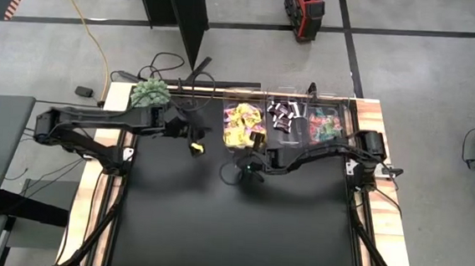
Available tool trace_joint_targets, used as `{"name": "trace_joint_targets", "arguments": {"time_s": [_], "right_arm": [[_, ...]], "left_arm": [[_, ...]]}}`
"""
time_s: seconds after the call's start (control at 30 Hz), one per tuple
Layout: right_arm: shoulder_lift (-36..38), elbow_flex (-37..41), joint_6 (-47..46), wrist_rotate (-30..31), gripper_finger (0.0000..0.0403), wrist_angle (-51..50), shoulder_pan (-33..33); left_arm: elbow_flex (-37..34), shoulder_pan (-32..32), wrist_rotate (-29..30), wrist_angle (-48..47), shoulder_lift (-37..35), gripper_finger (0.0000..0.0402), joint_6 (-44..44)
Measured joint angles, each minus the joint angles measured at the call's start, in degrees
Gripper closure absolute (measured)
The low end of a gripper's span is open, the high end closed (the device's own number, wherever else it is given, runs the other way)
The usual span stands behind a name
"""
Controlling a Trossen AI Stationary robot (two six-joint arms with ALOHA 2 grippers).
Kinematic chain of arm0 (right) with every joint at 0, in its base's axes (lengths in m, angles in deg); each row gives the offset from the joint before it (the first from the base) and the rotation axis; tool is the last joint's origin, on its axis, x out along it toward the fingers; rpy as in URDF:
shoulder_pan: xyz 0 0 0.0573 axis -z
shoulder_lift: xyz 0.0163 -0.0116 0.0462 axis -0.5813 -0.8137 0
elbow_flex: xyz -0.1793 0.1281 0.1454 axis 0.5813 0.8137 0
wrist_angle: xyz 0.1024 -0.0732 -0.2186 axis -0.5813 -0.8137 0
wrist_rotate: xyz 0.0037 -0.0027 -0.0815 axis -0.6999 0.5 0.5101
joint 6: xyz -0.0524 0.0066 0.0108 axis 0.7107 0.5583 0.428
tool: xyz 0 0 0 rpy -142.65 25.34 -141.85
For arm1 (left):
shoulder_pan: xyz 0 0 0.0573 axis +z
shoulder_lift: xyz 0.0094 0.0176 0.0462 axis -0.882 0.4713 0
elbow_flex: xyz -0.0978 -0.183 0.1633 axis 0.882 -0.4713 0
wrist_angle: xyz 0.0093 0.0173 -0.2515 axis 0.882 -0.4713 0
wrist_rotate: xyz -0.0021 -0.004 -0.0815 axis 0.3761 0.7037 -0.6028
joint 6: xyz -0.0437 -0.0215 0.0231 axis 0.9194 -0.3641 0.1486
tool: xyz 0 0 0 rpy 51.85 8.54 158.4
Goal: Sort candy
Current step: Move the bottom right transparent container to the left side of the top right transparent container, then move the bottom left transparent container beside the top center transparent container, then return to Home Position
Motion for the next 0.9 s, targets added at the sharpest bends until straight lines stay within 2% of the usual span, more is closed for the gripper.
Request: {"name": "trace_joint_targets", "arguments": {"time_s": [0.2, 0.57, 0.9], "right_arm": [[0.0, 0.0, -1.7, 0.0, 0.0402, 0.0, 2.1], [0.0, 0.0, -1.7, 1.5, 0.0401, 0.5, 3.2], [1.9, 0.0, -1.7, 1.6, 0.0385, -4.4, -4.7]], "left_arm": [[0.0, -2.3, 0.0, -1.2, -2.5, 0.0400, 0.8], [0.0, -4.9, 0.0, -3.5, -2.6, 0.0400, 1.3], [-0.1, -7.3, 0.0, -3.8, -3.7, 0.0400, 1.7]]}}
